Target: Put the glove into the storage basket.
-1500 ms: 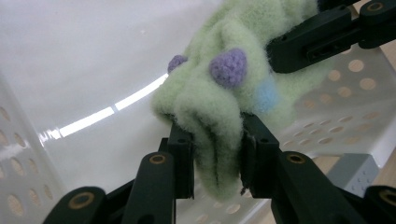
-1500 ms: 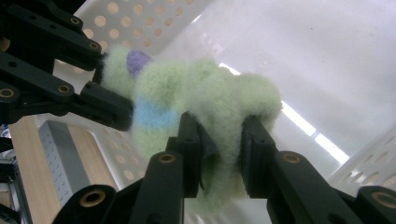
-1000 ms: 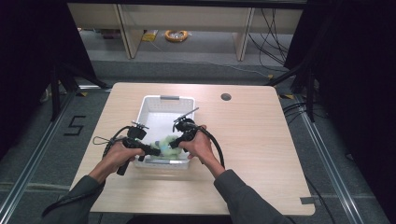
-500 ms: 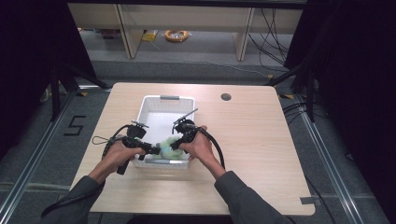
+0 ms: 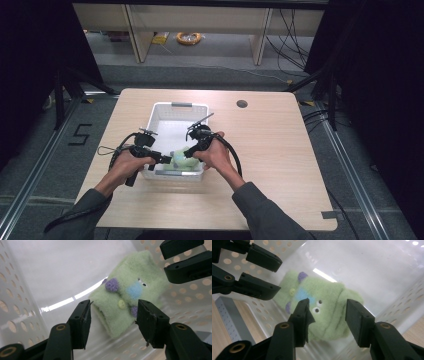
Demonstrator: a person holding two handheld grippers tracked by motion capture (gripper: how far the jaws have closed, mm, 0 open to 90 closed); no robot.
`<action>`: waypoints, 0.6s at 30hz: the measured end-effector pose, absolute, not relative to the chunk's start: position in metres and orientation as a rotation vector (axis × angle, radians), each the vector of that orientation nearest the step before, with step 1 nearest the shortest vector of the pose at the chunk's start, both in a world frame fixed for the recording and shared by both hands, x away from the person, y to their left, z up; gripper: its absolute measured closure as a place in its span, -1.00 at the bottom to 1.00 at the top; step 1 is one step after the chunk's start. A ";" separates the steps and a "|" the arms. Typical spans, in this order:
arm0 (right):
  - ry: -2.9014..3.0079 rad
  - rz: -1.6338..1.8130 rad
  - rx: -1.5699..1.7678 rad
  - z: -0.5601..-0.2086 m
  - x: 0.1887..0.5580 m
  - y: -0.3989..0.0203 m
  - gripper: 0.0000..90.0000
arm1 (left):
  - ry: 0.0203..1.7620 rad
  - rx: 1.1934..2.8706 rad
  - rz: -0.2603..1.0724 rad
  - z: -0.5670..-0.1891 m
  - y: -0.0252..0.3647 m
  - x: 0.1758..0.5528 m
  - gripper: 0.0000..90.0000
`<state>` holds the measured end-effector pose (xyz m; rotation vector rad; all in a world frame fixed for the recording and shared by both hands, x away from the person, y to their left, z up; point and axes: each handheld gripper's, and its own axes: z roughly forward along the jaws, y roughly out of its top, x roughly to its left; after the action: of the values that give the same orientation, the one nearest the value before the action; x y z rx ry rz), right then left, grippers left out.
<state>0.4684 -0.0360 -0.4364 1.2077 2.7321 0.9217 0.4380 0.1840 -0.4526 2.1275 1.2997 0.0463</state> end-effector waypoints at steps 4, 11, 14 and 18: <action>2.727 0.937 1.200 -0.433 0.468 -0.038 0.20 | 1.302 2.123 0.063 -0.449 0.185 0.437 -0.05; 2.707 0.978 1.216 -0.427 0.465 -0.042 0.16 | 1.289 2.086 0.095 -0.442 0.187 0.432 -0.10; 2.702 1.004 1.203 -0.423 0.464 -0.045 0.13 | 1.286 2.079 0.087 -0.440 0.187 0.430 -0.13; 2.702 1.013 1.230 -0.419 0.462 -0.047 0.09 | 1.291 2.066 0.089 -0.439 0.188 0.429 -0.17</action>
<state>0.4618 -0.0474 -0.4186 1.2298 2.7019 1.0130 0.4290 0.1879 -0.4394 2.0660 1.2906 0.0890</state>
